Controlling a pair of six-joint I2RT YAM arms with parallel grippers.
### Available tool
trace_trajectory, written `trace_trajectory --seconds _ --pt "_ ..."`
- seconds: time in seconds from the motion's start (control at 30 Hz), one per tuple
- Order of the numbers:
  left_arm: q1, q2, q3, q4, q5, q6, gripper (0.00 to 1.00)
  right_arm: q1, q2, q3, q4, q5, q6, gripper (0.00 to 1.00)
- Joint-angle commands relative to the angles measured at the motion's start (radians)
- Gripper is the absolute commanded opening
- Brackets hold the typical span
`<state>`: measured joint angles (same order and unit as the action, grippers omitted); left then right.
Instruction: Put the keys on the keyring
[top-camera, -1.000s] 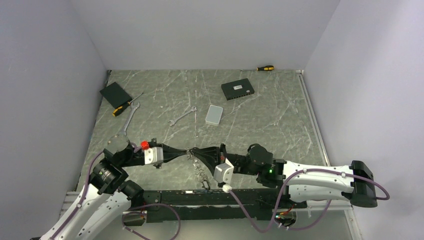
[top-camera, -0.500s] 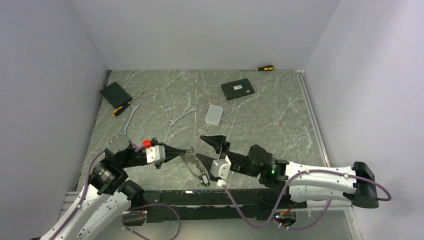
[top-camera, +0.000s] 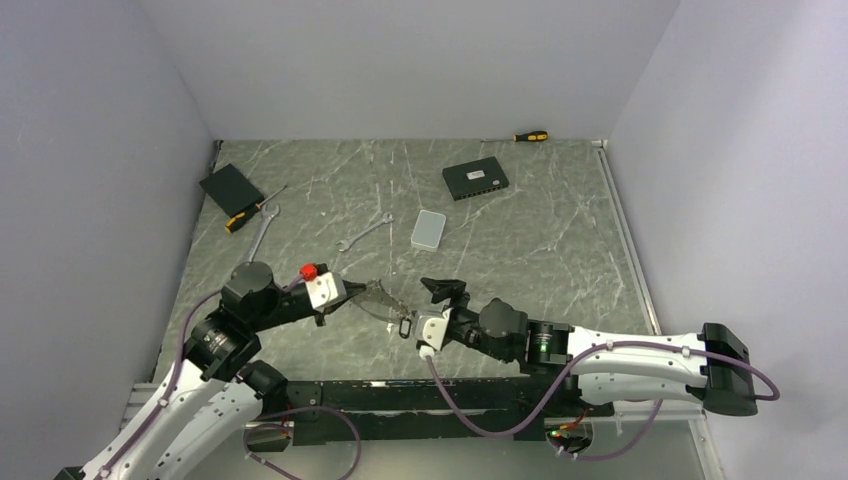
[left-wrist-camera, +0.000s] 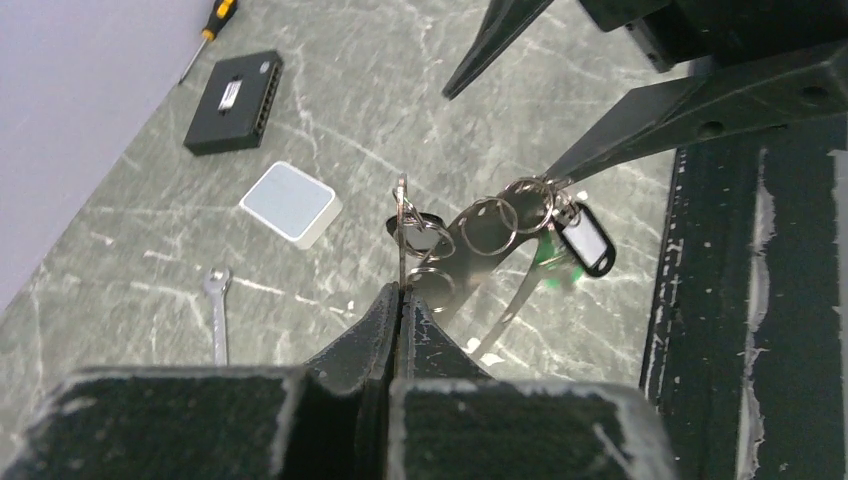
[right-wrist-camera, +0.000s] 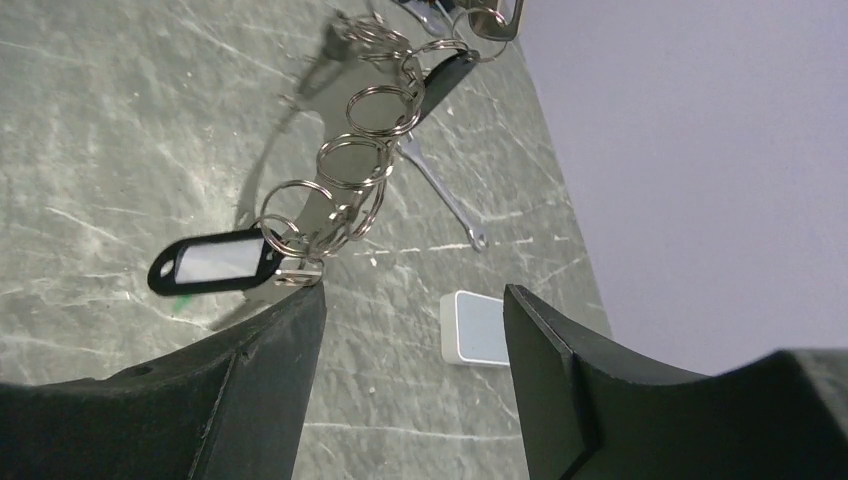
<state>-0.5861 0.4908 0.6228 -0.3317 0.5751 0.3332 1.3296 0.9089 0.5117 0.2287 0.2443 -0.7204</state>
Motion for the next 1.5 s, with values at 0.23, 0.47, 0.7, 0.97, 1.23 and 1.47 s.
trace_trajectory --seconds 0.23,0.47,0.7,0.97,1.23,1.47 --pt "0.004 0.146 0.095 -0.035 -0.235 0.023 0.0 0.004 0.098 0.004 0.096 0.258 0.082 0.68" --pt "0.004 0.279 0.132 -0.019 -0.354 -0.08 0.0 0.001 0.112 -0.048 0.203 0.412 0.121 0.69" --pt "0.003 0.428 0.177 0.02 -0.437 -0.229 0.0 -0.041 0.072 -0.079 0.225 0.483 0.207 0.7" --pt "-0.01 0.587 0.15 0.136 -0.153 -0.344 0.0 -0.043 -0.028 -0.122 0.213 0.482 0.237 0.7" --pt "-0.13 0.7 0.089 0.209 -0.134 -0.441 0.0 -0.044 -0.026 -0.134 0.258 0.472 0.254 0.7" --pt "-0.191 0.744 0.094 0.185 -0.125 -0.48 0.31 -0.044 -0.028 -0.136 0.291 0.447 0.282 0.7"
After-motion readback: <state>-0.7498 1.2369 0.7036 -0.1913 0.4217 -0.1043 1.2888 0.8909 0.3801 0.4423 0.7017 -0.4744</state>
